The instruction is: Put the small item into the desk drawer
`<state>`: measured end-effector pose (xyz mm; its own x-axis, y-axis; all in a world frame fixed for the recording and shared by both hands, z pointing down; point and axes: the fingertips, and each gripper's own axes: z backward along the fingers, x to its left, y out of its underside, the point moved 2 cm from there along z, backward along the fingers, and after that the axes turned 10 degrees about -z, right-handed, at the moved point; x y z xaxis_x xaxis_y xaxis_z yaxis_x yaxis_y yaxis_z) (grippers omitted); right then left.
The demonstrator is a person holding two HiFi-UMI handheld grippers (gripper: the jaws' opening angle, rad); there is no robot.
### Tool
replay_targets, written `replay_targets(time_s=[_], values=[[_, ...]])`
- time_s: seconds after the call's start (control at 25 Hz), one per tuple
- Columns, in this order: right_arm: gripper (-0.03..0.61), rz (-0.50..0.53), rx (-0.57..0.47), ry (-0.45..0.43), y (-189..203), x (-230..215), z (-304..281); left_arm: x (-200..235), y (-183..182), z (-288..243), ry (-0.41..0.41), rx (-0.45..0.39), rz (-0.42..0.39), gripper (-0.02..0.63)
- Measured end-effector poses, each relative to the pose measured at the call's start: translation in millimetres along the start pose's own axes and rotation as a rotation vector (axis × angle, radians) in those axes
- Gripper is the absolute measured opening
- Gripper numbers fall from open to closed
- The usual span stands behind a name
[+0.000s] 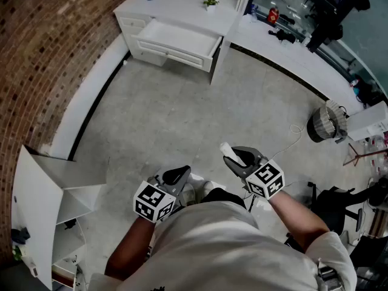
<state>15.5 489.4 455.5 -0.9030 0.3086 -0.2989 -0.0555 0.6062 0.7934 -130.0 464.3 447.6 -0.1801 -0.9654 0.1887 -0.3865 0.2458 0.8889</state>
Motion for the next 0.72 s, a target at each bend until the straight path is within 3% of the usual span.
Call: replay_targets(time_s=[0.36, 0.72], values=[[0.137, 0.000, -0.004, -0.020, -9, -3, -21, 16, 1, 1, 0.005, 0.015, -0.010, 0.005], [0.138, -0.010, -0.012, -0.088, -43, -79, -31, 36, -34, -74, -0.010, 0.018, 0.004, 0.005]])
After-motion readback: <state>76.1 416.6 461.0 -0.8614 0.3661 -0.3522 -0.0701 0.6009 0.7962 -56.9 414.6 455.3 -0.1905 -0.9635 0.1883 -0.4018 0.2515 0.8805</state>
